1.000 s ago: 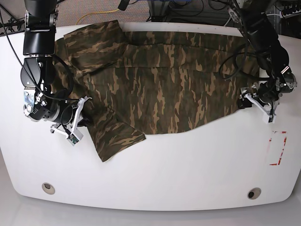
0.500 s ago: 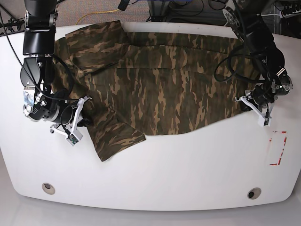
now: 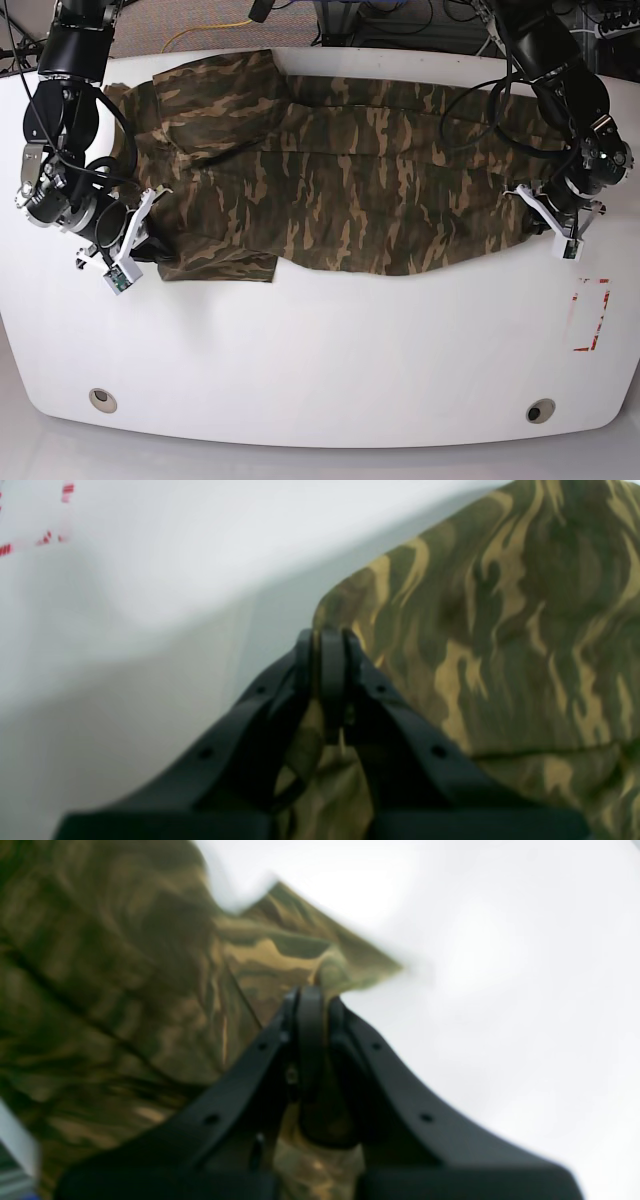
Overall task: Fold the T-shirt properly
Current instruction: 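Fold the grasped edge with both grippers over onto the held edge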
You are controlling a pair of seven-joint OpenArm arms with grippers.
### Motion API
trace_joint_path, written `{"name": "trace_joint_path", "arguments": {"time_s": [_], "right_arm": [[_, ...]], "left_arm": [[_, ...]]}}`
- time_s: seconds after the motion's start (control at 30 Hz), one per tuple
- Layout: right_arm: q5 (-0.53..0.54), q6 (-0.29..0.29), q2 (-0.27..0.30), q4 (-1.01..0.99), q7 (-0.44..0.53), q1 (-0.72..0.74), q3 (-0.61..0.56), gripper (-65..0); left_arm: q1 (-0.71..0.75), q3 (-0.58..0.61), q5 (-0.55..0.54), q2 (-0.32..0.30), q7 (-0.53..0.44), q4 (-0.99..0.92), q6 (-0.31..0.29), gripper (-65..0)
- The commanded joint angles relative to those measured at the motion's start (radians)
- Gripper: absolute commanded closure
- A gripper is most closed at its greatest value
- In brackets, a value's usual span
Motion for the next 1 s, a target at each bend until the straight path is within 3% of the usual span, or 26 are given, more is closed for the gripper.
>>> {"name": "trace_joint_path", "arguments": {"time_s": [0.0,0.13,0.37,0.97], "right_arm": [[0.089,-0.001,0.039,0.038,0.000,-0.019,0.055,0.0],[0.216,-0.001,0.062,0.076,-0.043,-0.119,0.165,0.0],[0.342,-0.001,0.070,0.138,-0.047,-0.269,0.217,0.0],[0.337,-0.001,0.059,0.173,-0.047,-0.536,0.251,0.0]], "left_arm": [[-0.001,-0.010,-0.012,-0.018,-0.020,0.042,-0.001,0.0],[0.038,-0.047,-0.012,-0.038,-0.020,0.068,-0.001,0.0],[0.042,-0.053,-0.012,-0.040,-0.020,0.087,-0.001,0.0],[0.119,-0.102,-0.012,-0.076,-0.020,0.088,-0.001,0.0]]}}
